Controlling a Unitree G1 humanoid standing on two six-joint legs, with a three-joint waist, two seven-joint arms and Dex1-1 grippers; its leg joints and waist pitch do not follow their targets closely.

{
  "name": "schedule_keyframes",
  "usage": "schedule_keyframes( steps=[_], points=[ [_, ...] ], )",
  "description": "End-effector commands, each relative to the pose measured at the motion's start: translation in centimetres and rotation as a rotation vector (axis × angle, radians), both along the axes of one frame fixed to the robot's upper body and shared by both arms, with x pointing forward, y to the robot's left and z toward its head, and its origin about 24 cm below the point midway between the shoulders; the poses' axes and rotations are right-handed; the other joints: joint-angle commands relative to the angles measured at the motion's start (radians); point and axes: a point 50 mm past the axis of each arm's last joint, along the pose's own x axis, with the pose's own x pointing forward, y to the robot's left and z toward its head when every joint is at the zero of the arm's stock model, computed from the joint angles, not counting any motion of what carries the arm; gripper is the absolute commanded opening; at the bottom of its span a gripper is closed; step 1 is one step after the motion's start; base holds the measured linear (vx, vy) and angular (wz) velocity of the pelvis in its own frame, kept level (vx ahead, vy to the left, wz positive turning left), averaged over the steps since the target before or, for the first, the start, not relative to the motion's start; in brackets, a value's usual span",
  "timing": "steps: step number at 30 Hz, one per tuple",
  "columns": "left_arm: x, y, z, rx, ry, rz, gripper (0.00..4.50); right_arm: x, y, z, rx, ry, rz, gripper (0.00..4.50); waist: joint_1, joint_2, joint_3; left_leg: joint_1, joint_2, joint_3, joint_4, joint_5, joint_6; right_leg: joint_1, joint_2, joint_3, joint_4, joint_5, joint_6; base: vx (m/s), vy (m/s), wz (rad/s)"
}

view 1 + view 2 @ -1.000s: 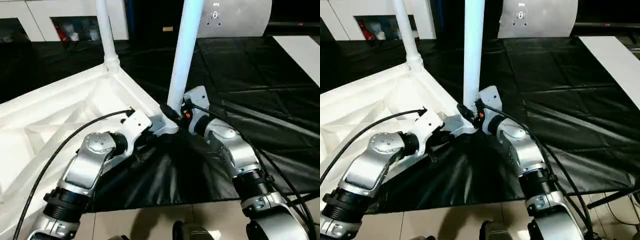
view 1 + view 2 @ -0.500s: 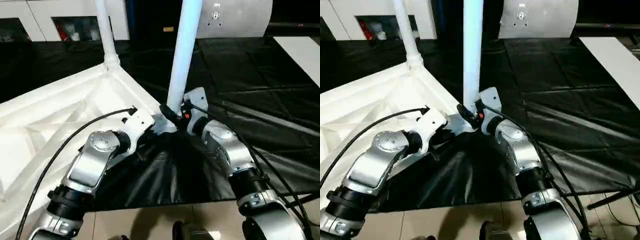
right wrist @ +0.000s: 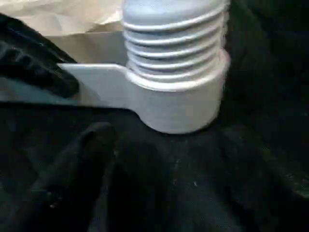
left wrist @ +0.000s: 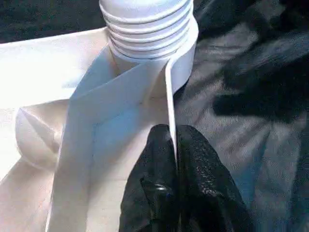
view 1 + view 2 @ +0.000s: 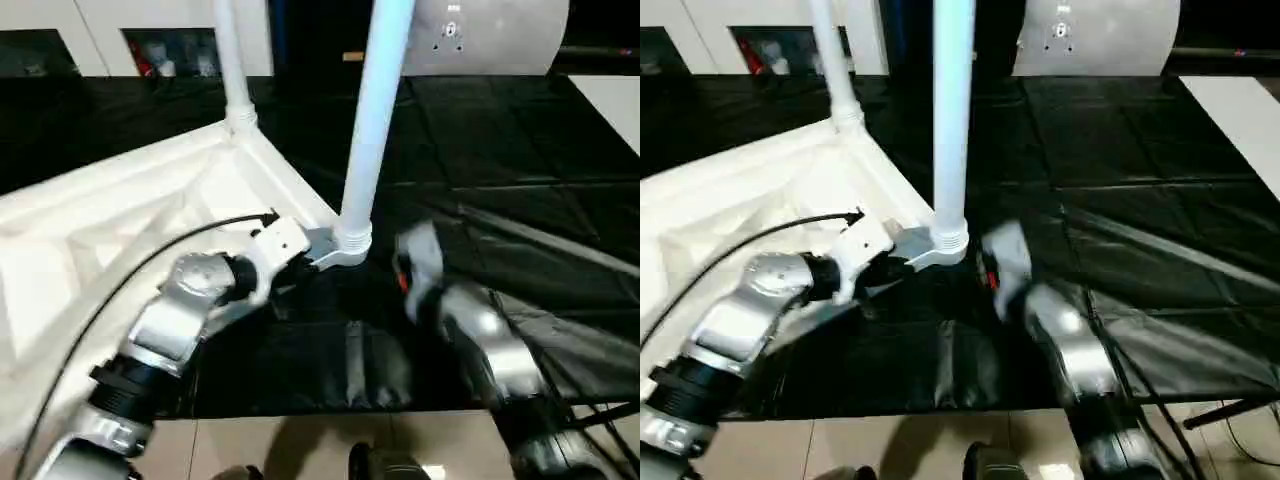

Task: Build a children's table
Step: Insert table leg to table base, then rotate leg to tighten

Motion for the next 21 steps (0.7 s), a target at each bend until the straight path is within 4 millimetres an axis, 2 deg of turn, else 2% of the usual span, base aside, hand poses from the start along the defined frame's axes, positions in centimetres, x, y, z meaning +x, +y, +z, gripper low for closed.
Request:
schedule_keyframes(
  steps=[1,2,3,5,6,10,13,17,21],
  points=[
    [-0.3,0.1,-0.6,0.045,0.032,-0.114,0.00,-0.5,-1.1,1.0,0.024,-0.024,0.042,4.46,0.009,0.013,-0.074,-0.007,0.054,-0.013,-0.045,0.032,0.187,0.068,-0.081,0.055,-0.042,0.037,-0.310,0.000,0.000,0.00],
    [-0.3,0.2,-0.7,0.052,0.044,-0.132,0.00,-0.7,-1.5,1.3,0.024,-0.033,0.053,4.46,0.009,0.012,-0.076,-0.007,0.055,-0.014,-0.045,0.037,0.187,0.069,-0.082,0.055,-0.039,0.049,-0.310,0.000,0.000,0.00],
    [-0.4,0.5,-0.9,0.078,0.051,-0.196,0.00,-1.0,-2.3,2.0,0.019,-0.049,0.083,4.46,0.012,0.016,-0.075,-0.006,0.054,-0.014,-0.043,0.042,0.195,0.067,-0.080,0.054,-0.040,0.060,-0.313,0.000,0.000,0.00],
    [-0.6,0.6,-1.0,0.093,0.057,-0.242,0.00,-1.1,-2.7,2.3,0.013,-0.058,0.101,4.46,0.015,0.013,-0.078,-0.006,0.056,-0.015,-0.041,0.051,0.199,0.069,-0.082,0.055,-0.033,0.083,-0.315,0.000,0.000,0.00],
    [-0.7,0.7,-1.1,0.099,0.069,-0.277,0.00,-1.2,-3.0,2.9,0.009,-0.070,0.127,4.46,0.017,0.016,-0.077,-0.007,0.056,-0.015,-0.041,0.042,0.197,0.068,-0.084,0.054,-0.035,0.067,-0.316,0.000,0.000,0.00],
    [-0.7,0.7,-1.1,0.106,0.084,-0.358,0.00,-1.3,-3.3,4.1,-0.003,-0.090,0.220,4.46,0.028,0.015,-0.074,-0.003,0.057,-0.013,-0.043,-0.038,0.154,0.066,-0.084,0.056,-0.046,-0.052,-0.304,0.000,0.000,0.00],
    [-0.8,0.7,-1.2,0.129,0.098,-0.426,0.00,-1.3,-2.9,4.8,-0.044,-0.096,0.309,4.46,0.032,0.015,-0.074,-0.003,0.057,-0.014,-0.044,-0.046,0.133,0.066,-0.083,0.055,-0.043,-0.066,-0.297,0.000,0.000,0.00],
    [-1.1,0.6,-1.3,0.160,0.113,-0.501,0.00,-0.5,-2.0,4.8,-0.119,-0.114,0.338,4.46,0.033,0.016,-0.080,-0.005,0.056,-0.014,-0.040,-0.016,0.126,0.067,-0.084,0.055,-0.037,-0.027,-0.296,0.000,0.000,0.00],
    [-1.0,0.4,-1.2,0.161,0.111,-0.527,0.00,-0.7,-1.2,4.7,-0.131,-0.103,0.416,4.46,0.037,0.016,-0.085,-0.008,0.055,-0.014,-0.034,0.025,0.147,0.070,-0.084,0.054,-0.027,0.034,-0.302,0.000,0.000,0.00]
  ],
)
